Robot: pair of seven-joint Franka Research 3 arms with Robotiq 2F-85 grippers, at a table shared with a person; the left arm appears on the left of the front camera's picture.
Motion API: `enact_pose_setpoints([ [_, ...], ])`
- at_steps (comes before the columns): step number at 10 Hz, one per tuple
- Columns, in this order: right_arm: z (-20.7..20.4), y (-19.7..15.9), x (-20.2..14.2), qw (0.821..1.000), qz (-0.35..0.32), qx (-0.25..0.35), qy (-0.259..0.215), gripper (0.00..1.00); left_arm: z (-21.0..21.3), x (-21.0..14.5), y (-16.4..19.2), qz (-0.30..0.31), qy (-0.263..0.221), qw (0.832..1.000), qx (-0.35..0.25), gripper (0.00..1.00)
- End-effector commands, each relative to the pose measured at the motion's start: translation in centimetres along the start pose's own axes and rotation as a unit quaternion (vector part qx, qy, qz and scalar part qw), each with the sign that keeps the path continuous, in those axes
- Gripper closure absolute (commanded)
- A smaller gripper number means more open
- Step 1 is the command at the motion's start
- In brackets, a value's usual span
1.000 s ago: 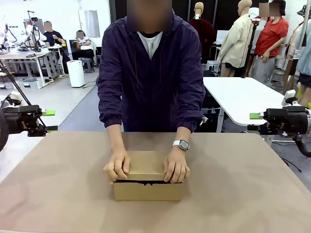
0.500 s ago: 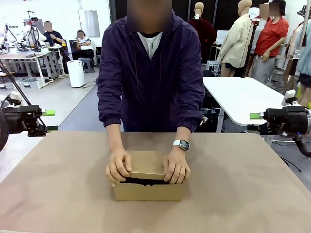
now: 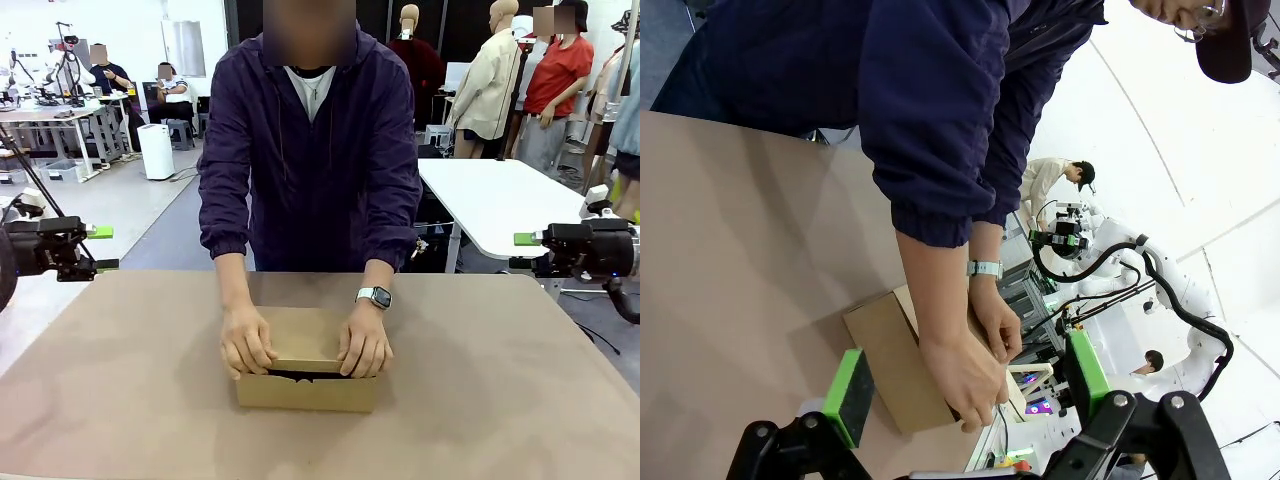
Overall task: Pack the items into the box.
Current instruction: Close the Mailer Box.
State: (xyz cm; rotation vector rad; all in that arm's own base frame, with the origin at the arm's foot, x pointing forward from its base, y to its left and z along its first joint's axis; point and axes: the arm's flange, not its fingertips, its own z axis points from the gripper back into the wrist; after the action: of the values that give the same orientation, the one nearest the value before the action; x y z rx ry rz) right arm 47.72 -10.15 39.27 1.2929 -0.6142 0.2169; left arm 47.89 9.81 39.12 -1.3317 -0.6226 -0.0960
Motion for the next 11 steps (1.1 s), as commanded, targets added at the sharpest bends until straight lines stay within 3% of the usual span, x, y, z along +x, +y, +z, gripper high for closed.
enact_pose_setpoints([
  [1,0.03,0.39,0.15,1.000,0.001,0.005,-0.003,0.00,0.24,0.06,-0.40,-0.002,0.007,1.000,0.003,0.00],
  [11,0.03,0.39,0.15,1.000,0.001,0.005,-0.003,0.00,0.24,0.06,-0.40,-0.002,0.007,1.000,0.003,0.00],
])
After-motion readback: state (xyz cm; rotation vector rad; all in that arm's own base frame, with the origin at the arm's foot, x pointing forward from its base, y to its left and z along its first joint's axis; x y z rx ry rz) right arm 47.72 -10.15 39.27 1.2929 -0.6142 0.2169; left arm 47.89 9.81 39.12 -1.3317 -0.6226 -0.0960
